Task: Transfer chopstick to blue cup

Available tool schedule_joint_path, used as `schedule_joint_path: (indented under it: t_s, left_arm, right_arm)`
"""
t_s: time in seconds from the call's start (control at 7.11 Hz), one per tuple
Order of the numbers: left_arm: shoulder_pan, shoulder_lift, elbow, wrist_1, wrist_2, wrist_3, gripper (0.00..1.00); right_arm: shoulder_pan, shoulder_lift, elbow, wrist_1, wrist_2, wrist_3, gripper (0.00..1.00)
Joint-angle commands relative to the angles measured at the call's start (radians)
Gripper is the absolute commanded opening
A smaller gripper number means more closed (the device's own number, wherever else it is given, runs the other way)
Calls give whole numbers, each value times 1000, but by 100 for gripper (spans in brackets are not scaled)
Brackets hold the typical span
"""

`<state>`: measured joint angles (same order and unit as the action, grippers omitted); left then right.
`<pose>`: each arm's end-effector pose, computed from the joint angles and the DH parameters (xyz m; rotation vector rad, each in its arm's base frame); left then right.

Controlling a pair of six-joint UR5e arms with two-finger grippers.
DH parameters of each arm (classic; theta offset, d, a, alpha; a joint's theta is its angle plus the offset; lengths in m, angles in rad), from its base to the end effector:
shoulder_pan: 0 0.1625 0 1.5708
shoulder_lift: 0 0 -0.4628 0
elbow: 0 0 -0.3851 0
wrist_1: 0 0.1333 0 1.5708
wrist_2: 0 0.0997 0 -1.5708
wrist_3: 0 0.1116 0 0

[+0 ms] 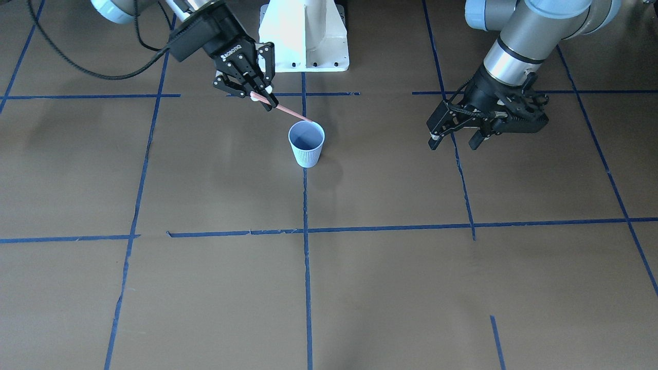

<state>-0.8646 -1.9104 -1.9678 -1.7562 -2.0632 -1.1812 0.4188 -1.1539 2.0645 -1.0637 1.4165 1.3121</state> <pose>0.3138 -0.4921 0.3201 0.1598 0.9986 -0.2070 -0.4392 -0.3602 0.1998 0.5918 -1.2950 0.2415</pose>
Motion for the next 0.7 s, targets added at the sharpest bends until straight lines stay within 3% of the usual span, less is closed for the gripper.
schedule_joint_path:
  t_s: [0.0, 0.42, 0.56]
  left_arm:
    - [1, -2, 0, 0, 0, -5, 100]
    - [2, -6, 10, -2, 2, 0, 100]
    - [2, -6, 10, -2, 2, 0, 100]
  right_arm:
    - [-28, 0, -4, -42, -82, -48, 0]
    - [-128, -1, -39, -55, -226, -53, 4]
    - [-168, 3, -58, -55, -285, -53, 51]
